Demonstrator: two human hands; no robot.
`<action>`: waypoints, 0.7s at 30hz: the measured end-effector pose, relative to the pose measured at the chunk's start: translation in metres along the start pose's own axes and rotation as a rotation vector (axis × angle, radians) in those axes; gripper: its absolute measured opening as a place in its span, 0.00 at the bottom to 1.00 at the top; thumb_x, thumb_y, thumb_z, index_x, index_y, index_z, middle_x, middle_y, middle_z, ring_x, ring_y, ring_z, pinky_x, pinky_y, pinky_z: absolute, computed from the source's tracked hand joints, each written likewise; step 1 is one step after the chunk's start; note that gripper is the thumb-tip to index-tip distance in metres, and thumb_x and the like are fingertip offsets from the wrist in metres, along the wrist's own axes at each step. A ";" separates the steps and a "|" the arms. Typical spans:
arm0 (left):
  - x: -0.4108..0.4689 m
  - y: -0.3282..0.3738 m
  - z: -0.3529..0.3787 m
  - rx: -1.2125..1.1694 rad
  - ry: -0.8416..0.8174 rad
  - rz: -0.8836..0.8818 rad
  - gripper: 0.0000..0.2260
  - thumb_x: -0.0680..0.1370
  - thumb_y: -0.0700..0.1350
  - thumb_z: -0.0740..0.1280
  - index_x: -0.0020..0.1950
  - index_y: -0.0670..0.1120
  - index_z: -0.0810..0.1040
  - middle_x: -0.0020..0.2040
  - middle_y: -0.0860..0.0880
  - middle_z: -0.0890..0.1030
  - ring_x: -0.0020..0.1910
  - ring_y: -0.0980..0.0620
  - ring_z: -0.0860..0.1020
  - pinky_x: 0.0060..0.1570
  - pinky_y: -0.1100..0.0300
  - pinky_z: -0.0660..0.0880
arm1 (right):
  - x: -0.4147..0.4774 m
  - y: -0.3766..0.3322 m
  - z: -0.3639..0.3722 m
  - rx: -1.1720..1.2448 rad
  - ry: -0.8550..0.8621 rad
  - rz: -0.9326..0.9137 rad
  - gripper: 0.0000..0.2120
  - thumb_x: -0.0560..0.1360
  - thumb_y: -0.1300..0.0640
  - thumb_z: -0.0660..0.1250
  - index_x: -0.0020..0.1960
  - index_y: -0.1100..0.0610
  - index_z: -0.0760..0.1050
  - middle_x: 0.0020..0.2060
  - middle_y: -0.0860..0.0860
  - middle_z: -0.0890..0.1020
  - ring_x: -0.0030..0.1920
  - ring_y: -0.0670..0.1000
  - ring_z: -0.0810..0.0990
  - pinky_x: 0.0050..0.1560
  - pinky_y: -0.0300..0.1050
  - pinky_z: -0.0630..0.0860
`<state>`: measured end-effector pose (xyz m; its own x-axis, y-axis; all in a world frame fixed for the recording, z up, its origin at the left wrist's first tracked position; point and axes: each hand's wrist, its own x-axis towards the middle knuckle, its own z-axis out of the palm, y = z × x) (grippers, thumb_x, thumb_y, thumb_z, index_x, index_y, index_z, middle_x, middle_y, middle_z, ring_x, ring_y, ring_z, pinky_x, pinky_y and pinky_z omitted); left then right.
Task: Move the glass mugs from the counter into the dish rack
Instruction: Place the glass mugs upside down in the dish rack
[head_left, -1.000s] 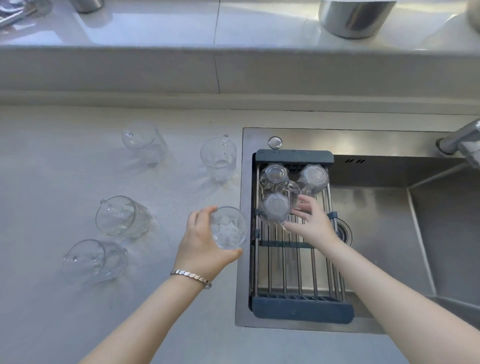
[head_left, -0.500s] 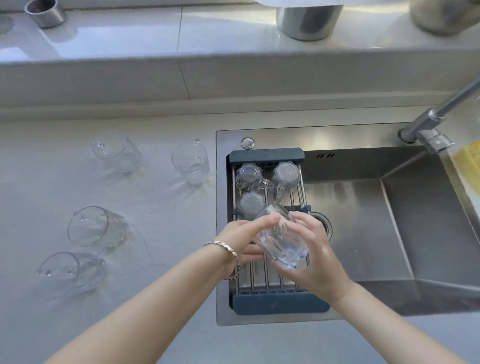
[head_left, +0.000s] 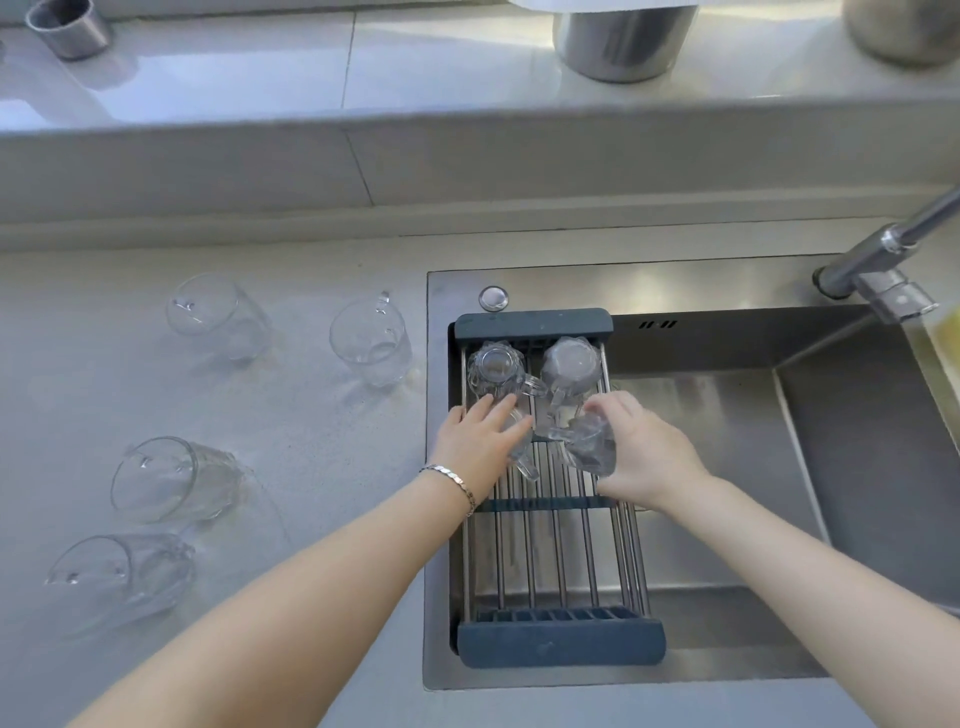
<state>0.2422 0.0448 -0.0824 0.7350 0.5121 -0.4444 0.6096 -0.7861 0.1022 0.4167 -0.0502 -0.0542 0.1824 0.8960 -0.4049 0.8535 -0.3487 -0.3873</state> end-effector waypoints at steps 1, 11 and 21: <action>0.001 -0.002 0.002 0.003 0.004 0.002 0.25 0.80 0.47 0.60 0.75 0.51 0.54 0.78 0.46 0.52 0.76 0.44 0.54 0.73 0.48 0.57 | 0.006 -0.003 0.002 -0.048 -0.021 -0.001 0.31 0.63 0.62 0.68 0.63 0.50 0.63 0.62 0.49 0.70 0.54 0.56 0.74 0.39 0.43 0.68; -0.003 -0.007 0.004 -0.125 0.013 -0.007 0.25 0.80 0.47 0.59 0.75 0.54 0.54 0.79 0.49 0.51 0.77 0.48 0.52 0.72 0.50 0.59 | 0.025 -0.017 0.028 -0.261 0.082 0.022 0.30 0.68 0.67 0.66 0.68 0.53 0.63 0.65 0.56 0.66 0.61 0.60 0.68 0.49 0.51 0.74; -0.055 -0.057 -0.032 -0.357 0.316 -0.288 0.24 0.76 0.43 0.64 0.72 0.46 0.64 0.73 0.47 0.66 0.71 0.47 0.66 0.70 0.53 0.59 | 0.013 -0.070 0.022 0.197 0.197 -0.138 0.29 0.68 0.70 0.67 0.66 0.58 0.67 0.67 0.57 0.68 0.70 0.57 0.63 0.70 0.48 0.61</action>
<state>0.1759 0.0725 -0.0356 0.5440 0.8109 -0.2159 0.8212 -0.4615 0.3356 0.3483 -0.0199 -0.0505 0.1784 0.9680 -0.1763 0.7693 -0.2490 -0.5884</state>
